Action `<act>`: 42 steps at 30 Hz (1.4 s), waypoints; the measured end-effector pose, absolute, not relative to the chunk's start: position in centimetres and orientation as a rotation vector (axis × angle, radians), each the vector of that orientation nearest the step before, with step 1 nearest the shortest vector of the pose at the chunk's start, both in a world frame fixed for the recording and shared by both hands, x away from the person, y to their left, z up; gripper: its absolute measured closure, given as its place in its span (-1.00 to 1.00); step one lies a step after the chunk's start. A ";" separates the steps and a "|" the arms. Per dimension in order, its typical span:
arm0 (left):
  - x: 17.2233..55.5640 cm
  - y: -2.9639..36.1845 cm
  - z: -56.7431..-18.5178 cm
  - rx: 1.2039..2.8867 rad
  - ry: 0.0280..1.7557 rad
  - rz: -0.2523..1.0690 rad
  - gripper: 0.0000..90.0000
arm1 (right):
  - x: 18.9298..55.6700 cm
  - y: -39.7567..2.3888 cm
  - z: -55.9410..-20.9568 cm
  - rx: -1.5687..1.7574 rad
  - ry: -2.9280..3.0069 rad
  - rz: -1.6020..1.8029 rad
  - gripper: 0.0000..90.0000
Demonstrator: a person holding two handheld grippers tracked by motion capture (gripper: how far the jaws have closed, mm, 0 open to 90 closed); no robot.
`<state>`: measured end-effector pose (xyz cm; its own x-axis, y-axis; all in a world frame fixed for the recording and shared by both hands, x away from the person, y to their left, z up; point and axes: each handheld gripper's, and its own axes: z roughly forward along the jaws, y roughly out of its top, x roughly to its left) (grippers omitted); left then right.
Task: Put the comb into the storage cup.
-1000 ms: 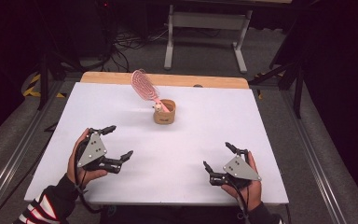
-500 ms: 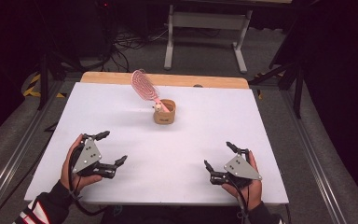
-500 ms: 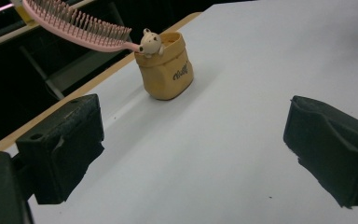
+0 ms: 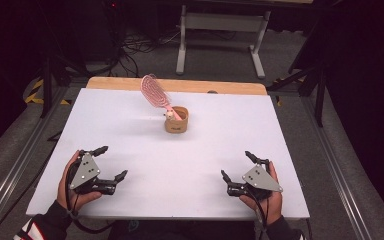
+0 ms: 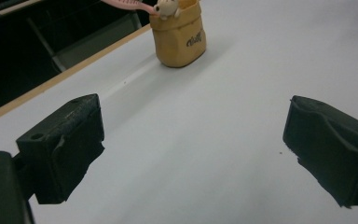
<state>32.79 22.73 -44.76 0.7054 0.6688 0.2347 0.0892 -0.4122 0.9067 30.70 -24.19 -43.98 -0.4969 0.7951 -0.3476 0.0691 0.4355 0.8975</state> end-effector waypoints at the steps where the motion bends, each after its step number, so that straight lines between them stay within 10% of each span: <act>1: 32.8 23.0 -45.2 1.915 0.610 0.728 -0.87 | 30.7 -24.2 -44.0 0.735 1.869 1.119 -0.85; 42: 32.2 23.5 -46.1 1.916 0.647 0.703 -0.88 | 30.6 -24.2 -44.1 0.728 1.875 1.129 -0.85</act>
